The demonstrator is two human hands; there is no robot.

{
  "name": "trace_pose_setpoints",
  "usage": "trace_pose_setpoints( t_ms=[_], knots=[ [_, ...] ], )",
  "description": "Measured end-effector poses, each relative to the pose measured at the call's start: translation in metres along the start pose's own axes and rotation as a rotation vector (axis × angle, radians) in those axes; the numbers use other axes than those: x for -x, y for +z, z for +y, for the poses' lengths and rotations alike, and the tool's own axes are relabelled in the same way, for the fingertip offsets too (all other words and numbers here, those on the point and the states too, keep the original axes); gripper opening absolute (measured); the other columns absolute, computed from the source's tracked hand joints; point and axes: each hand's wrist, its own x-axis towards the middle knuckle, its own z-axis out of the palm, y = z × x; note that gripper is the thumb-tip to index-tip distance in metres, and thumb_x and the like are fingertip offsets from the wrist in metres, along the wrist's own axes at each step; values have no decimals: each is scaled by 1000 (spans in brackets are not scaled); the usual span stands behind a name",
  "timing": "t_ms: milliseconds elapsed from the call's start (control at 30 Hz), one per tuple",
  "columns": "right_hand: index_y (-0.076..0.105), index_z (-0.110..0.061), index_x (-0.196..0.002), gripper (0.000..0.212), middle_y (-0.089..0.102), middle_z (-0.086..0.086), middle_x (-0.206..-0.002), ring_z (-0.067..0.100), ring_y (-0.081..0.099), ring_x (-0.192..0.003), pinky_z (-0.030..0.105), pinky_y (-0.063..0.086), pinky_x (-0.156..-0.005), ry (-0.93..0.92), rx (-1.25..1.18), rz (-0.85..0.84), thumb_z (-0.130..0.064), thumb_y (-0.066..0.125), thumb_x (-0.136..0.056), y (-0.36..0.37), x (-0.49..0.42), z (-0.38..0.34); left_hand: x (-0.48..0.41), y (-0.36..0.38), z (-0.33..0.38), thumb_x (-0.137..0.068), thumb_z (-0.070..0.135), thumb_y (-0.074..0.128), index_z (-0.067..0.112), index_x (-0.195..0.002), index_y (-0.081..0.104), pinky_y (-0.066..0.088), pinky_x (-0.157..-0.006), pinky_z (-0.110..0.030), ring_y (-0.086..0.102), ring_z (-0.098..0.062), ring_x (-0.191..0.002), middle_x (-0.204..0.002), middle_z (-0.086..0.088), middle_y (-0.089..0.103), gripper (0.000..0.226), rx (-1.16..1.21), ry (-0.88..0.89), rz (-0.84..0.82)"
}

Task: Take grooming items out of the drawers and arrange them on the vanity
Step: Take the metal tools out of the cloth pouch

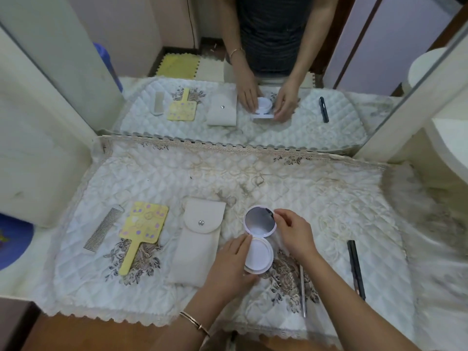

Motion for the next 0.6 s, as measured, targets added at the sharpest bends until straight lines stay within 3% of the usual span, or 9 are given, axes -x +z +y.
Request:
trace_pose_setpoints(
  t_ms=[67,133,233,367,500,600],
  knots=[
    [58,-8,-120,30,62,7,-120,18,56,-107,25,41,-86,-74,64,79,-18,50,-93,0,8,-5,6,-7,-5,-69,50,52,7,-123,55,43,-98,-29,44,-20,-117,-123,-13,60,70,-13,11,139],
    [59,-8,-117,27,62,5,-116,20,53,-109,25,38,-88,-225,141,132,-16,50,-92,3,16,-13,16,-22,-14,-71,41,53,11,-109,60,38,-91,-23,44,-16,-102,-107,-12,66,49,93,-42,286],
    [64,-9,-108,27,66,4,-105,13,49,-99,19,32,-85,-460,230,60,-18,51,-87,23,23,-27,30,-40,-39,-74,40,54,8,-117,57,30,-98,-22,41,-20,-113,-119,-18,58,54,164,-263,448],
    [68,-13,-101,31,71,3,-97,12,58,-94,23,46,-83,-653,443,-79,-13,54,-73,60,27,-39,33,-54,-56,-76,41,63,4,-136,37,27,-108,-37,31,-31,-130,-139,-15,37,75,206,-488,301],
    [70,-25,-94,47,73,-5,-95,14,71,-83,21,55,-67,-661,674,-185,-18,38,-60,86,18,-49,21,-63,-76,-66,41,61,7,-132,44,40,-99,-40,49,-29,-116,-125,-12,53,76,308,-455,244],
    [73,-31,-81,29,74,-12,-85,10,71,-77,18,53,-68,-654,736,-200,-20,64,-55,92,11,-60,9,-69,-92,-63,38,67,9,-126,48,43,-94,-40,53,-26,-110,-118,-9,57,72,334,-384,171]
  ],
)
